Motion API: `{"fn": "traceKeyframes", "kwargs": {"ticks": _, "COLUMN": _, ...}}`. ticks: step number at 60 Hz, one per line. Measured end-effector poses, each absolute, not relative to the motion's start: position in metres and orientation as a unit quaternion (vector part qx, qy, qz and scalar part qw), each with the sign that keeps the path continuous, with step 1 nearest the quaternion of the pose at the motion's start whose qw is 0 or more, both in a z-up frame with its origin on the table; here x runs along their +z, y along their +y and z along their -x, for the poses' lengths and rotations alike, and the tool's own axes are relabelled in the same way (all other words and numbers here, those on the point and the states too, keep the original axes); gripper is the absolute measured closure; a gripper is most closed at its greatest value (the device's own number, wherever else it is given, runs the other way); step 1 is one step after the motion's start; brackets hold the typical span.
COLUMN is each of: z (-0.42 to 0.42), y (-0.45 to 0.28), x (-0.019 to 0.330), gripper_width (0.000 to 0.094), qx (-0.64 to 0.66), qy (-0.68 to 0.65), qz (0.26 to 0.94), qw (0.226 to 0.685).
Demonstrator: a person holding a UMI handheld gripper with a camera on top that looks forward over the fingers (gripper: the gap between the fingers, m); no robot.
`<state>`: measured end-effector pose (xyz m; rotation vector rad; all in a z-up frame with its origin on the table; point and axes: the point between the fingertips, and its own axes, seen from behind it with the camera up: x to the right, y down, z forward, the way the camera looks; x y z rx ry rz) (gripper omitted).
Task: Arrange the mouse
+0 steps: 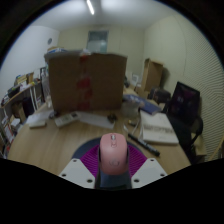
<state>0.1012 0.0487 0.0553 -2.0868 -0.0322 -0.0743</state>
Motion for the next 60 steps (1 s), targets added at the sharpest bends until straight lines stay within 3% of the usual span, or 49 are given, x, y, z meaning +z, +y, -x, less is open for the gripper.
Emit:
{"fn": "traceKeyframes", "kwargs": {"ticks": 9, "z": -0.108, "y": 0.048, "x": -0.015, "gripper_width": 0.0562, "qx": -0.016, "qy": -0.018, "qz": 0.895, "qw": 0.445}}
{"fn": "traceKeyframes", "kwargs": {"ticks": 15, "z": -0.105, "y": 0.051, "x": -0.012, "gripper_width": 0.0485, "qx": 0.002, "qy": -0.008, "qz": 0.895, "qw": 0.446}}
{"fn": "traceKeyframes", "kwargs": {"ticks": 19, "z": -0.105, "y": 0.053, "x": -0.013, "gripper_width": 0.0387, "qx": 0.002, "qy": -0.012, "qz": 0.896, "qw": 0.445}}
{"fn": "traceKeyframes", "kwargs": {"ticks": 21, "z": -0.108, "y": 0.053, "x": -0.012, "gripper_width": 0.0240, "qx": 0.000, "qy": -0.012, "qz": 0.894, "qw": 0.447}}
{"fn": "traceKeyframes", "kwargs": {"ticks": 25, "z": -0.113, "y": 0.047, "x": -0.007, "gripper_width": 0.0043, "qx": 0.002, "qy": -0.009, "qz": 0.890, "qw": 0.457}}
{"fn": "traceKeyframes", "kwargs": {"ticks": 28, "z": -0.113, "y": 0.039, "x": 0.002, "gripper_width": 0.0096, "qx": 0.020, "qy": -0.005, "qz": 0.881, "qw": 0.472}}
{"fn": "traceKeyframes", "kwargs": {"ticks": 43, "z": -0.111, "y": -0.072, "x": 0.049, "gripper_width": 0.0088, "qx": 0.082, "qy": -0.021, "qz": 0.849, "qw": 0.522}}
{"fn": "traceKeyframes", "kwargs": {"ticks": 60, "z": -0.198, "y": -0.190, "x": 0.029, "gripper_width": 0.0097, "qx": 0.078, "qy": 0.003, "qz": 0.842, "qw": 0.534}}
